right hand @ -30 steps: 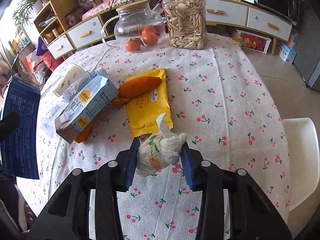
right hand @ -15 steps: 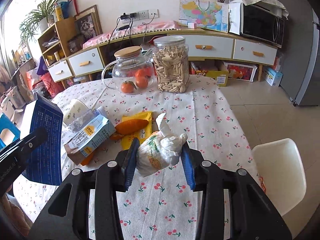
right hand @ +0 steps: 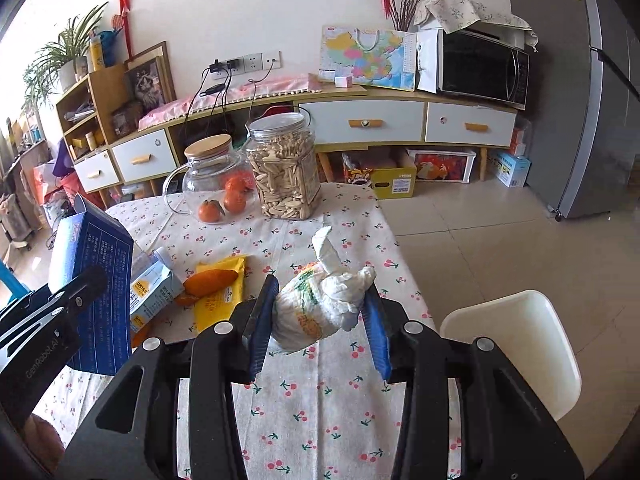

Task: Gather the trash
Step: 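Carry the carton and tissue bundle to the white bin and open both tools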

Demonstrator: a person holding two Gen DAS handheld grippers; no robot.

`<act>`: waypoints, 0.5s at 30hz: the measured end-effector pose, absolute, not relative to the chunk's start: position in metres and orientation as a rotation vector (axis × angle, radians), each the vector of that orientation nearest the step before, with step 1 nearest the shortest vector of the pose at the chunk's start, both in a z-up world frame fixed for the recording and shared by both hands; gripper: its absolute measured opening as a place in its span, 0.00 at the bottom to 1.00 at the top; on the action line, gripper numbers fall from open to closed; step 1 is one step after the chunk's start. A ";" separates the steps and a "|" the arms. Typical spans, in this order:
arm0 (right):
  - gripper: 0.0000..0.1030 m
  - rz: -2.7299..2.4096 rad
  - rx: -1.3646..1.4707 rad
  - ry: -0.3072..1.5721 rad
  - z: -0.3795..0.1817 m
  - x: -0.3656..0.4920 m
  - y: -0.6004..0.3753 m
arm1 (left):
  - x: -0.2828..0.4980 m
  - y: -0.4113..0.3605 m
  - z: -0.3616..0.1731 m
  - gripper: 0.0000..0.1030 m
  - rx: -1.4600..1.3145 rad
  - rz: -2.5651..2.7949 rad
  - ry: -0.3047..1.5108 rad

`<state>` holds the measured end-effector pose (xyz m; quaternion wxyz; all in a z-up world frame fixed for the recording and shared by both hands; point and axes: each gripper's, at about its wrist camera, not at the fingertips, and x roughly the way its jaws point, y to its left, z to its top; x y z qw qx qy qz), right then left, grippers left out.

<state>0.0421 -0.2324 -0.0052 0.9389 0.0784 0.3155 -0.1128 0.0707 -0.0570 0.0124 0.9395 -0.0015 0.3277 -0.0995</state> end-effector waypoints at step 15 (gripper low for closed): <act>0.38 -0.356 0.184 0.641 -0.007 0.010 -0.301 | 0.055 -0.126 0.013 0.39 0.042 -0.311 0.661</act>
